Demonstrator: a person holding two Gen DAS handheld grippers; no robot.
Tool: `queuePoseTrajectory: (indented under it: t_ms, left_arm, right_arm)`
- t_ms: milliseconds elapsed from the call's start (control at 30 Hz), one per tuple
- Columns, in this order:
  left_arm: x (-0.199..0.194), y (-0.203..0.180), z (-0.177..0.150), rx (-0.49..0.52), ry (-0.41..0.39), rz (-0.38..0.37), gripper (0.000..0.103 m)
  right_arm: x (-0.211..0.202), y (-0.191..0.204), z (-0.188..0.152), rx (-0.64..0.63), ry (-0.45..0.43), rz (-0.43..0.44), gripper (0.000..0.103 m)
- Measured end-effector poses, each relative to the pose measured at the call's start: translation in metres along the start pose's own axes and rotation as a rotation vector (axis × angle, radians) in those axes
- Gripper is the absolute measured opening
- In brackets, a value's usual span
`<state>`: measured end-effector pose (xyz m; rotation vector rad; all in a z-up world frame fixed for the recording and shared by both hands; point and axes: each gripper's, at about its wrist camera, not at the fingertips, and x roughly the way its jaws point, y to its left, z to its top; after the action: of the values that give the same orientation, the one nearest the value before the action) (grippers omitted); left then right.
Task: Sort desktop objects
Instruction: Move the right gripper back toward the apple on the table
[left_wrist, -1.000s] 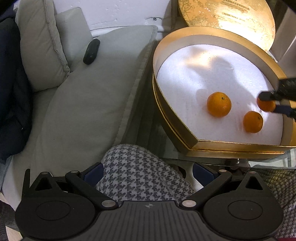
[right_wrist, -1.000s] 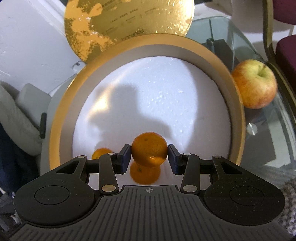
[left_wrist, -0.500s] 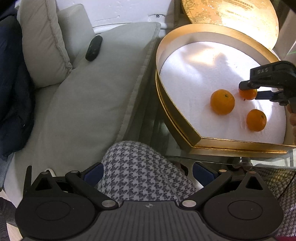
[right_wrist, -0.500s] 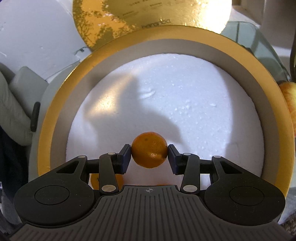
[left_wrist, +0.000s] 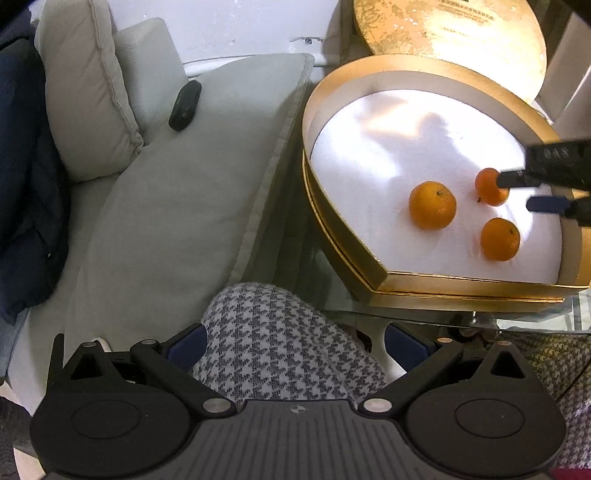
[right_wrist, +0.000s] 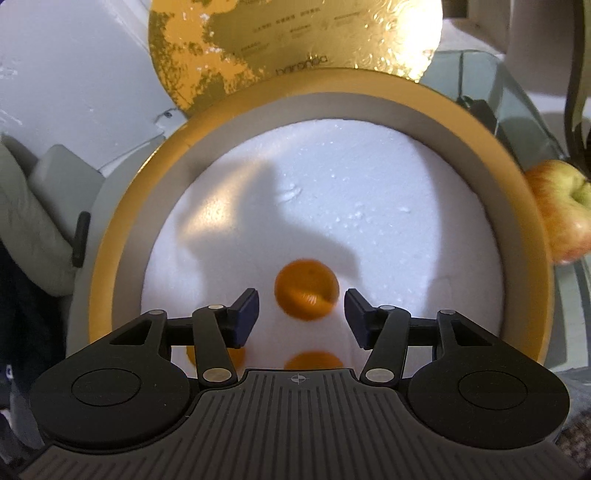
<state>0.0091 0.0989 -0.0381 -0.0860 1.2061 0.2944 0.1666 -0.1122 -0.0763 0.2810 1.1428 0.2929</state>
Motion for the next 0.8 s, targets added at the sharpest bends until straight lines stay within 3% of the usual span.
queuePoseTrajectory:
  t_ms: [800]
  left_arm:
    - [-0.051,-0.043,-0.02,0.127,-0.116,-0.031,0.102]
  right_arm:
    - [-0.116,-0.041,-0.096,-0.047,-0.035,-0.009,0.059]
